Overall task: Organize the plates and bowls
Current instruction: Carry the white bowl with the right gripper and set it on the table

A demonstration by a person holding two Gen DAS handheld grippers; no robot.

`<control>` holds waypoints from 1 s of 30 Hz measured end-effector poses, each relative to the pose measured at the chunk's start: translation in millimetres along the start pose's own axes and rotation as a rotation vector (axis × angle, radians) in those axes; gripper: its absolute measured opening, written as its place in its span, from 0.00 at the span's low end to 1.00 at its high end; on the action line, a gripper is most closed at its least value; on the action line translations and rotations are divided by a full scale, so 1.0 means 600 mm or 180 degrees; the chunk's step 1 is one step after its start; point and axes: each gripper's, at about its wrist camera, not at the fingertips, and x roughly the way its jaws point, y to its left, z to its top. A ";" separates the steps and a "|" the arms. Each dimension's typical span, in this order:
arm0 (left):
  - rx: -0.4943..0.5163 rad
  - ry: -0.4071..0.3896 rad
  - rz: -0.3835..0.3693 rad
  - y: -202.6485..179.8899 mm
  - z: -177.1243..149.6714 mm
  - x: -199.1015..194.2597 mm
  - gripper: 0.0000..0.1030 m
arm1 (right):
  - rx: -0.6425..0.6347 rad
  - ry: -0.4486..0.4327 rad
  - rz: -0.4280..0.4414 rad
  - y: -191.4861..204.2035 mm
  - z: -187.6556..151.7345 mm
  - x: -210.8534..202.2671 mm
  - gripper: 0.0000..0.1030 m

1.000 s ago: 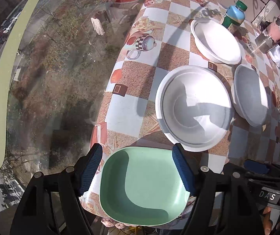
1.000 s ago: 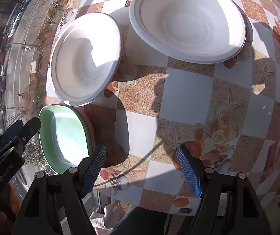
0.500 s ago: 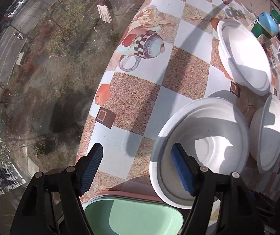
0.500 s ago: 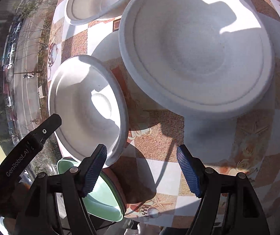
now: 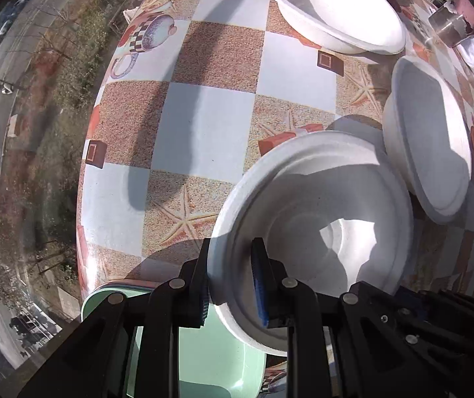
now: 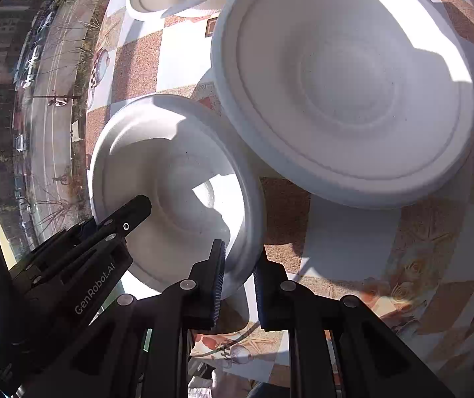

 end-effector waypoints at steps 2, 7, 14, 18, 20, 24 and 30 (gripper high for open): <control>0.0090 -0.0005 0.0020 -0.021 -0.014 0.000 0.24 | -0.0007 0.0024 0.0002 -0.013 -0.018 -0.004 0.18; 0.0245 0.0016 0.0047 -0.063 -0.042 -0.005 0.25 | 0.0071 0.0061 -0.0019 -0.050 -0.066 -0.022 0.18; 0.0611 0.0050 0.0075 -0.143 -0.087 -0.009 0.25 | -0.0079 0.0051 -0.0222 -0.106 -0.125 -0.059 0.21; 0.0861 0.0128 0.0025 -0.199 -0.110 -0.004 0.25 | -0.0052 0.0060 -0.0346 -0.141 -0.154 -0.069 0.21; 0.1047 0.0144 0.0019 -0.236 -0.118 -0.003 0.25 | 0.0025 0.0072 -0.0391 -0.171 -0.171 -0.080 0.21; 0.1443 0.0107 -0.0008 -0.299 -0.125 -0.006 0.26 | 0.0214 0.0064 -0.0461 -0.224 -0.194 -0.098 0.21; 0.1759 0.0066 0.0000 -0.391 -0.111 -0.014 0.30 | 0.0585 -0.0005 -0.0532 -0.325 -0.224 -0.153 0.21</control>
